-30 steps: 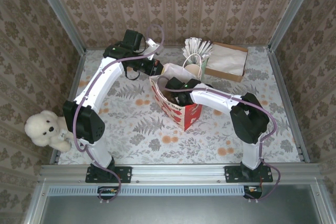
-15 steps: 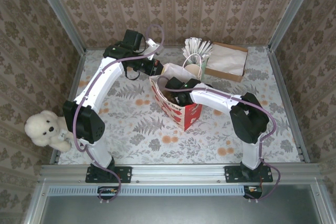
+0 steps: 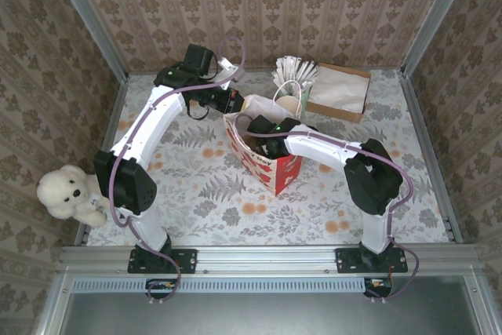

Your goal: Pack the takeout coffee

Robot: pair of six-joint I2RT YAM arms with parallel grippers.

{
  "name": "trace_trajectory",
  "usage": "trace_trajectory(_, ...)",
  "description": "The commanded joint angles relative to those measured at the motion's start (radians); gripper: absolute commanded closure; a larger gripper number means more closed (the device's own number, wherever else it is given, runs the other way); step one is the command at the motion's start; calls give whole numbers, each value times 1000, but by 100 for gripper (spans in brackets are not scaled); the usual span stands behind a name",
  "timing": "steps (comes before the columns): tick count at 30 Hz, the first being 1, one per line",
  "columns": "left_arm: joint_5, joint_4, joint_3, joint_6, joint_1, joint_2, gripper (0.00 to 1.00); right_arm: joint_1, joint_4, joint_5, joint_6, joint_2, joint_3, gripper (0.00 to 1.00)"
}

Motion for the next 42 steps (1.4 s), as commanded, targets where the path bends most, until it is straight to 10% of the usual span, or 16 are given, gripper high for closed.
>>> trace_trajectory(1,12,-9,10,-10,-4,-27,100,-10,-44,-26,6,14,-47,21)
trace_trajectory(13,8,-8,11,-10,-5,-27,100,-10,-116,-13,-3,-60,39,1)
trace_trajectory(42,-26,-23,-8,-25,-11,-67,100,-3,255,16,-85,-278,-52,0)
